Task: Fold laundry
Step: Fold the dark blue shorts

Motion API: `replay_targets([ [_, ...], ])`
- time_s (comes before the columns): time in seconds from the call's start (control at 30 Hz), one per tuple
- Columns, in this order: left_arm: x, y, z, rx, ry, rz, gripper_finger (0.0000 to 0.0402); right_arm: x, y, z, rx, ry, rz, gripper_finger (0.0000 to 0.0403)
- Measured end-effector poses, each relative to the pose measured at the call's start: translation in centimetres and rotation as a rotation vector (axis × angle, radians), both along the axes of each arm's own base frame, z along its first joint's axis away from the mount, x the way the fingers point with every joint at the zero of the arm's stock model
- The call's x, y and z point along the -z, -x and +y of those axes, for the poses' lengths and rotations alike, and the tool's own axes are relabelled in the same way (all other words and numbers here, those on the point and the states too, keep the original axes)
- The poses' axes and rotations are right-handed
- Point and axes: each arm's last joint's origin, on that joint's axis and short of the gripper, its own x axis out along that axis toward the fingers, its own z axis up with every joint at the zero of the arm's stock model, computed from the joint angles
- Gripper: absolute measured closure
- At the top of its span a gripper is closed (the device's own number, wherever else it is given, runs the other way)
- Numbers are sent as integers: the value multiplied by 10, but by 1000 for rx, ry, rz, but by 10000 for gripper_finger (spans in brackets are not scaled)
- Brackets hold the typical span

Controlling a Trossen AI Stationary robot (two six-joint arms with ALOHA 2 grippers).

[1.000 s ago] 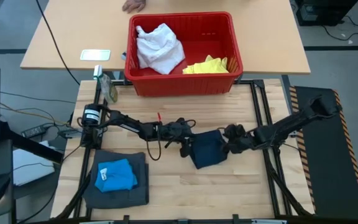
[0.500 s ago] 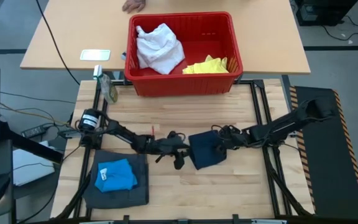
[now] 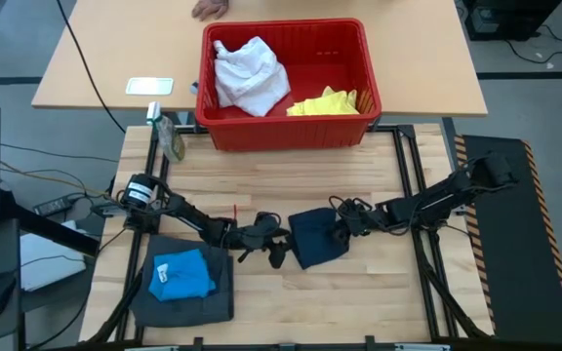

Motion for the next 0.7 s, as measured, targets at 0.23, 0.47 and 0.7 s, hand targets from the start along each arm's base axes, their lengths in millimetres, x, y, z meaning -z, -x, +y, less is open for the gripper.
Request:
replay_targets([
  [0.23, 4, -3, 12, -55, 9, 0, 153, 6, -5, -1, -68, -5, -5, 273],
  [0.47, 15, -6, 31, -74, -63, 38, 171, 11, -16, -4, -136, 105, -67, 359],
  [0.7, 19, -5, 36, -132, -88, 69, 194, 25, -24, -7, -20, 179, -96, 386],
])
